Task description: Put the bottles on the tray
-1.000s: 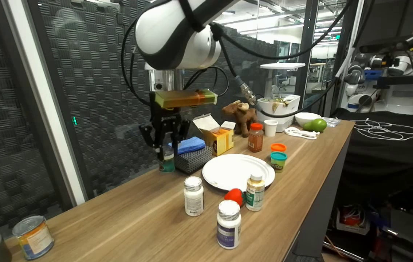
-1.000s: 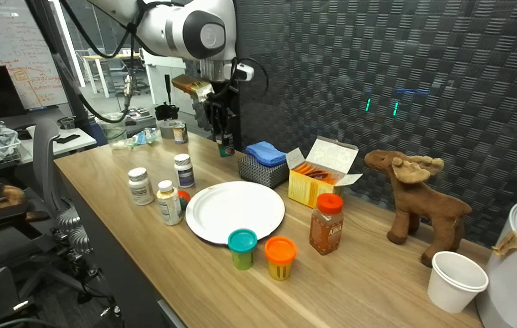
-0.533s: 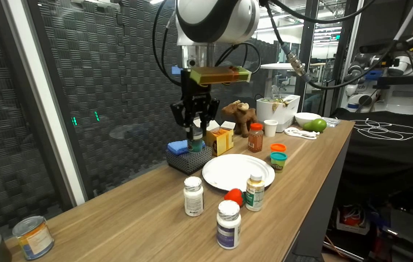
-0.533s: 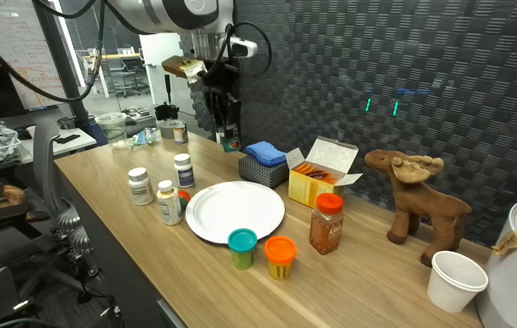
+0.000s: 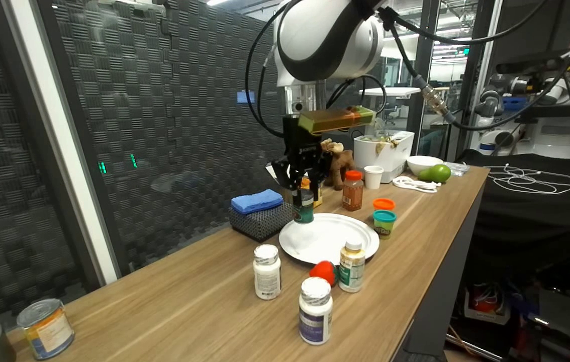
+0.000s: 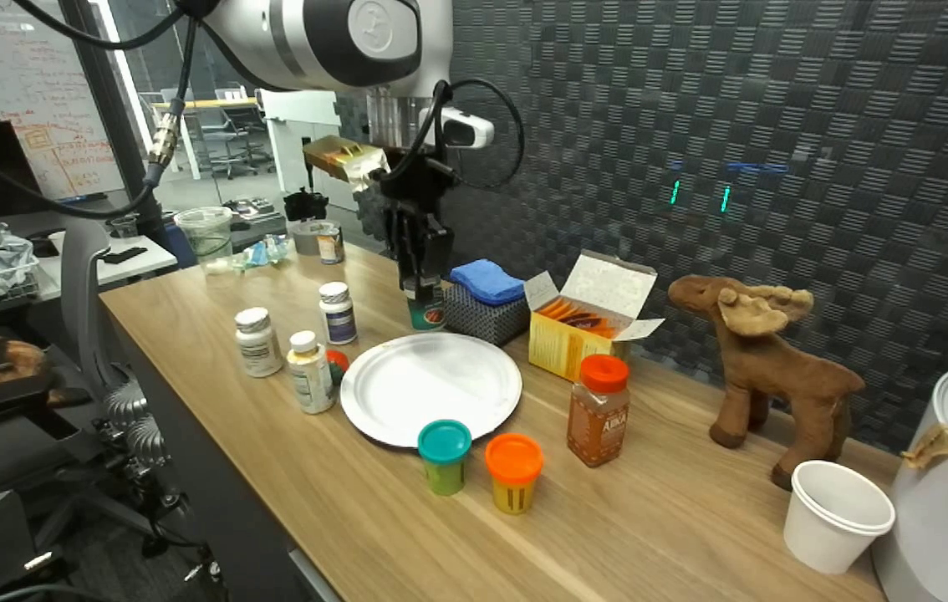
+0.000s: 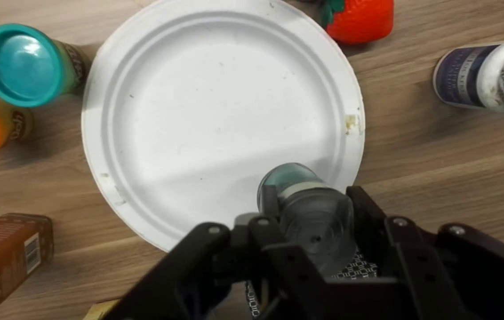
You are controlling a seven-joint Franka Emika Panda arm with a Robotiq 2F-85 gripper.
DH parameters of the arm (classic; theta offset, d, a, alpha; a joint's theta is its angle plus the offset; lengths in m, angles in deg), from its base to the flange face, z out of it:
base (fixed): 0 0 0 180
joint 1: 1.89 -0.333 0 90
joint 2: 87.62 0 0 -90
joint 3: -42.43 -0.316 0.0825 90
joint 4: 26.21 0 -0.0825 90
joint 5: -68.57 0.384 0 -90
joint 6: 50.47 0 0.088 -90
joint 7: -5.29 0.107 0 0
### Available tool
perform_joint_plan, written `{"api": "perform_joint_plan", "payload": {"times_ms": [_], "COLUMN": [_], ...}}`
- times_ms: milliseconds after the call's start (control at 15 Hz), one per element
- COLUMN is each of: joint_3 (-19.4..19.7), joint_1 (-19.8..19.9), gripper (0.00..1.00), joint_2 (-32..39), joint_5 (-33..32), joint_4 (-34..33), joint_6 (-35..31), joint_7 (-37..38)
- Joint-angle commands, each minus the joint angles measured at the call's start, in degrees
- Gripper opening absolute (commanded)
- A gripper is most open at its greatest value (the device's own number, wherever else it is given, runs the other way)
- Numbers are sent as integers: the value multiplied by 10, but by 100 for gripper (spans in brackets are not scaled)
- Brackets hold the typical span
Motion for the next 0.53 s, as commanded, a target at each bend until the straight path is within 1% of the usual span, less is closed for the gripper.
{"api": "perform_joint_plan", "payload": {"times_ms": [0,467], "joint_3": [-3,-6], "joint_1": [20,39], "gripper": [18,18], "joint_2": [13,71], "joint_5": [13,25], "joint_4": [-20,-72], "joint_6": [3,30], "joint_7": [-40,-83]}}
